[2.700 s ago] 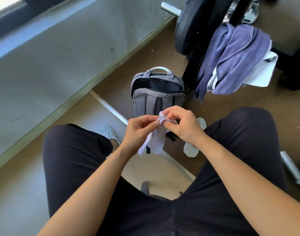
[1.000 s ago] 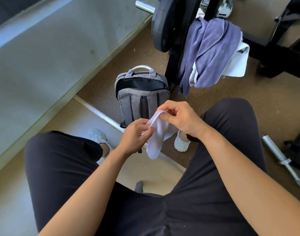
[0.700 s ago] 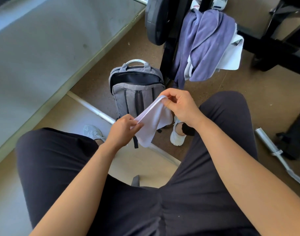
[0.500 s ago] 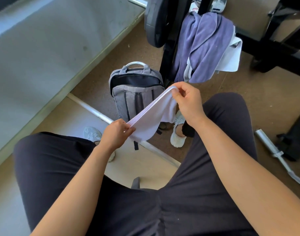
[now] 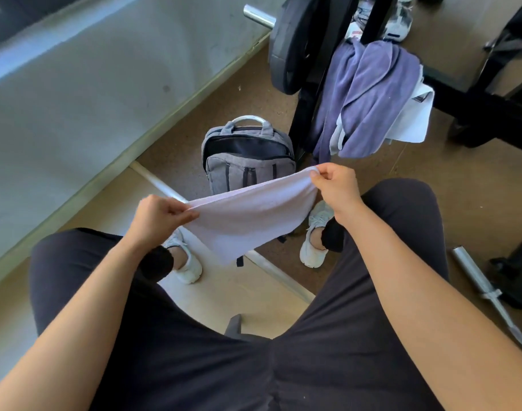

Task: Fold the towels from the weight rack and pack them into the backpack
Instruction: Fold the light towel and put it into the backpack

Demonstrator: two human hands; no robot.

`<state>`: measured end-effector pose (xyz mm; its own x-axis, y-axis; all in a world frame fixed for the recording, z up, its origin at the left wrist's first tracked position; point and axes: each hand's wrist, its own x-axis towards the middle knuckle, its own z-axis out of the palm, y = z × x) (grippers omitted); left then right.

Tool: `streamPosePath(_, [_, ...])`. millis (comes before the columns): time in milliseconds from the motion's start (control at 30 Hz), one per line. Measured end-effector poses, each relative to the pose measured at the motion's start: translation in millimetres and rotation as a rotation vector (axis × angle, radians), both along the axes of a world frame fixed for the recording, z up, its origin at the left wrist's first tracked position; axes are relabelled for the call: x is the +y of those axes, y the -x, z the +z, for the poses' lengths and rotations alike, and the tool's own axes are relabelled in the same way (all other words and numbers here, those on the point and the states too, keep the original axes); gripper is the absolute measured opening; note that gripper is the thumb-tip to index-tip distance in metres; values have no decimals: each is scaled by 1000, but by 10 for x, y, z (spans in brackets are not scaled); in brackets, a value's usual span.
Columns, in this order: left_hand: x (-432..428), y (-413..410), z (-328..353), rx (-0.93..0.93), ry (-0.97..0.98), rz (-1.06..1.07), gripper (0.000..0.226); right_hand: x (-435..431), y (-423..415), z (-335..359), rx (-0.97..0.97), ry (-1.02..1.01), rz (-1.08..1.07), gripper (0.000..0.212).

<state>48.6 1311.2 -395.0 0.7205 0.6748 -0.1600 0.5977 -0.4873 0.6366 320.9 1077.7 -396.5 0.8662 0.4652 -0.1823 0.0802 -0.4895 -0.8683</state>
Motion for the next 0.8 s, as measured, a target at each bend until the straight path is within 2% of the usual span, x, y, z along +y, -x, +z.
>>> streamPosePath(33, [18, 13, 41, -81, -18, 83, 11, 22, -7, -11, 18, 13, 35, 15])
streamPosePath(100, [36, 11, 93, -246, -78, 249, 11, 84, -1, -19, -37, -19, 52, 16])
streamPosePath(167, [61, -15, 97, -281, -145, 271, 11, 161, 26, 22, -153, -86, 57, 16])
streamPosePath(200, [98, -8, 70, -182, -148, 199, 11, 189, 27, 32, -178, -83, 104, 15])
streamPosePath(233, [114, 14, 59, -8, -119, 77, 10, 194, 11, 40, -167, -30, 202, 11])
streamPosePath(300, [147, 109, 1, 326, -32, -138, 9, 134, -34, 30, -65, 228, 496, 10])
streamPosePath(333, [172, 160, -51, 362, -4, -153, 13, 88, -51, -3, 7, 350, 601, 12])
streamPosePath(400, [209, 210, -119, 232, 16, -17, 20, 24, -59, -85, 105, 393, 584, 11])
streamPosePath(500, [214, 168, -118, 0, -14, 186, 30, 63, -21, -136, 87, 236, 392, 11])
streamPosePath(600, [191, 145, -128, 4, -29, 249, 8, 106, -7, -156, 91, 177, 332, 9])
streamPosePath(667, [186, 132, -151, -56, 96, 335, 11, 99, 4, -168, 103, 156, 301, 9])
streamPosePath(800, [173, 53, -111, -309, 431, 485, 23, 118, 41, -150, 170, 82, 229, 11])
